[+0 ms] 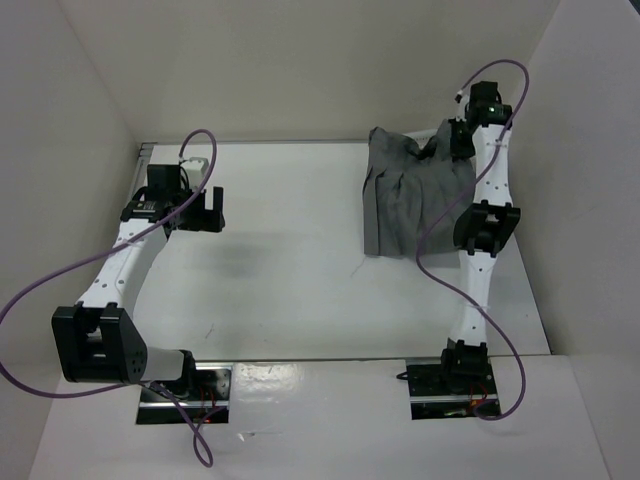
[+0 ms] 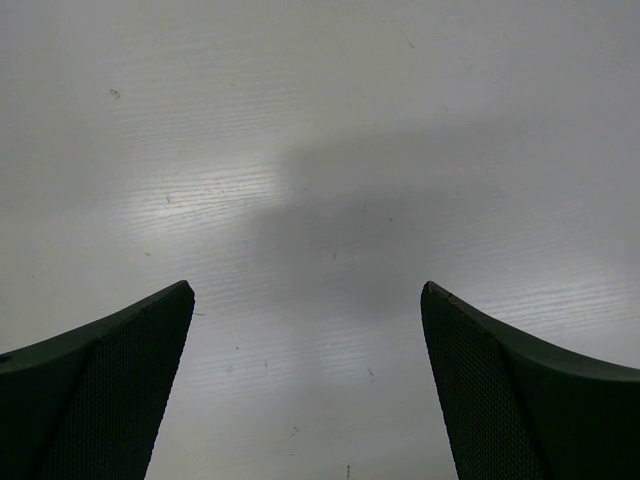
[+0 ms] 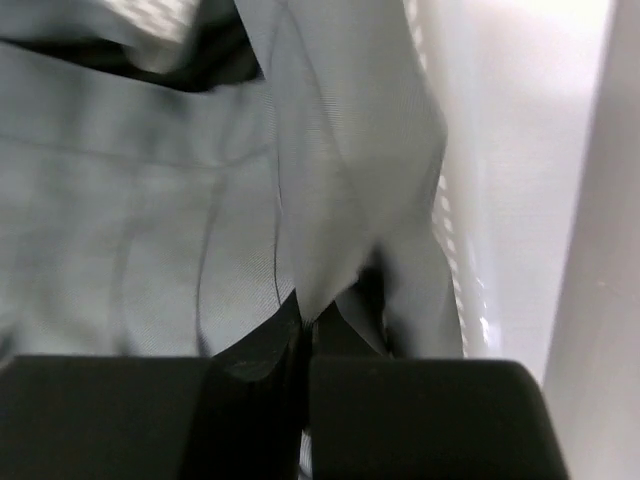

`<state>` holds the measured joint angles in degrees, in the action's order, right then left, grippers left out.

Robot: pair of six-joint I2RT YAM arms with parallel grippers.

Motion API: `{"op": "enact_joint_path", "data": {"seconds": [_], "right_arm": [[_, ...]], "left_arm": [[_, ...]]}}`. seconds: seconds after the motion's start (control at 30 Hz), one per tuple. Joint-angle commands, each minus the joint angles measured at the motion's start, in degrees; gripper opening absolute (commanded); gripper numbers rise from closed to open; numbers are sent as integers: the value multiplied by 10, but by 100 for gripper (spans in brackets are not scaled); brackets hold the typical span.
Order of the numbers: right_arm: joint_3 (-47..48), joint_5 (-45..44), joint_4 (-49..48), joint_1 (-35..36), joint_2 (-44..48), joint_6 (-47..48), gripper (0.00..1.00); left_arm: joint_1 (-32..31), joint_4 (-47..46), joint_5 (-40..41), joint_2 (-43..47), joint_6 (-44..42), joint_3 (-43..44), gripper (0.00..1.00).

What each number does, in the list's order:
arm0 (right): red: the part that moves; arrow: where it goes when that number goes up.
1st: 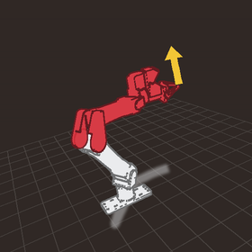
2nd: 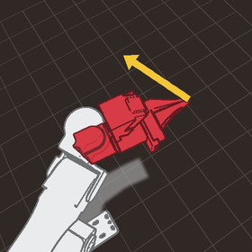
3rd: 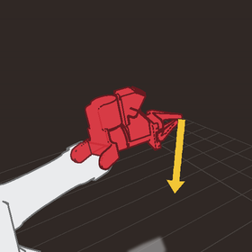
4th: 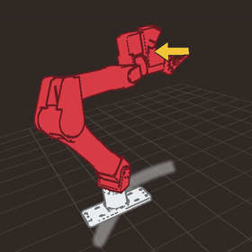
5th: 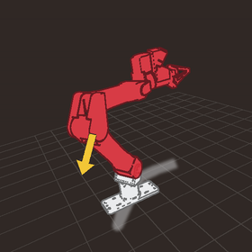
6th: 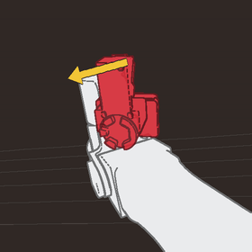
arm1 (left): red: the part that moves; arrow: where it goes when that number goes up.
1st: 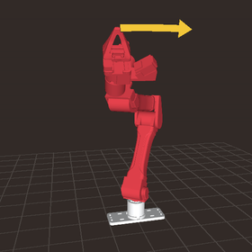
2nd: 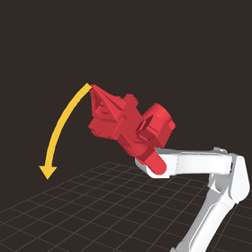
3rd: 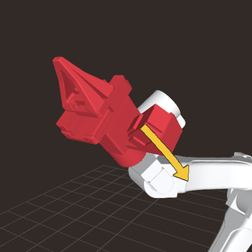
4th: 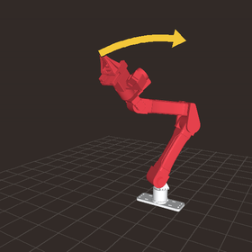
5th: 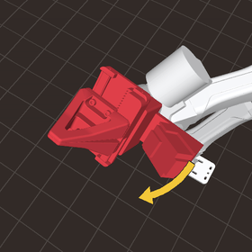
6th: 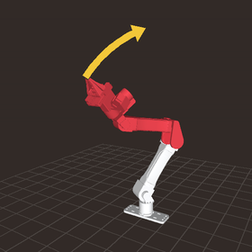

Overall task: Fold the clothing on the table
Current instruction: Grab the skirt from the pile, then move the skirt to the center of the board

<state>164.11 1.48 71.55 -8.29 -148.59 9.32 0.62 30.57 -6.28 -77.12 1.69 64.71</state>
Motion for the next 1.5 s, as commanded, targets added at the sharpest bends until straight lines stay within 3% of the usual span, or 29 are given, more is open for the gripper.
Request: {"op": "enact_joint_path", "data": {"seconds": [0.0, 0.2, 0.4, 0.53, 0.63, 0.8, 0.93, 1.03, 1.13, 1.2, 1.23, 1.27, 1.4, 1.47], "right_arm": [[16, 38, -16, -1, 157, 3, 0], [-37, 99, -16, 37, 323, 3, 0], [-184, 125, -29, 177, 462, 9, 0], [-265, 161, -56, 297, 516, 2, 0], [-293, 201, -69, 342, 529, 14, 0], [-298, 351, -47, 342, 529, 59, 0], [-241, 455, 3, 347, 494, 108, 0], [-209, 500, 25, 372, 474, 141, 0], [-222, 477, 25, 440, 453, 148, 0], [-223, 452, 25, 479, 423, 148, 21], [-223, 443, 25, 505, 409, 148, 38], [-203, 413, 25, 516, 393, 139, 62], [-144, 319, 25, 524, 303, 106, 76], [-119, 248, 25, 516, 295, 88, 76]], "left_arm": [[3, -6, -7, 2, -7, 2, 100], [3, -6, -7, 15, -7, 2, 100], [10, 5, 20, 62, -7, 16, 100], [10, 18, 41, 158, -13, 3, 100], [15, 46, 59, 220, -13, -4, 100], [25, 40, 59, 316, -7, -24, 100], [45, 27, 37, 339, -7, -51, 100], [50, 20, 21, 339, -7, -72, 100], [61, 6, 7, 339, -7, -89, 100], [61, 6, -2, 339, -7, -89, 100], [61, 6, -8, 339, -7, -89, 100], [66, 6, -8, 344, -7, -89, 100], [66, 0, -8, 344, -7, -96, 100], [66, 0, -8, 344, -7, -102, 100]]}}
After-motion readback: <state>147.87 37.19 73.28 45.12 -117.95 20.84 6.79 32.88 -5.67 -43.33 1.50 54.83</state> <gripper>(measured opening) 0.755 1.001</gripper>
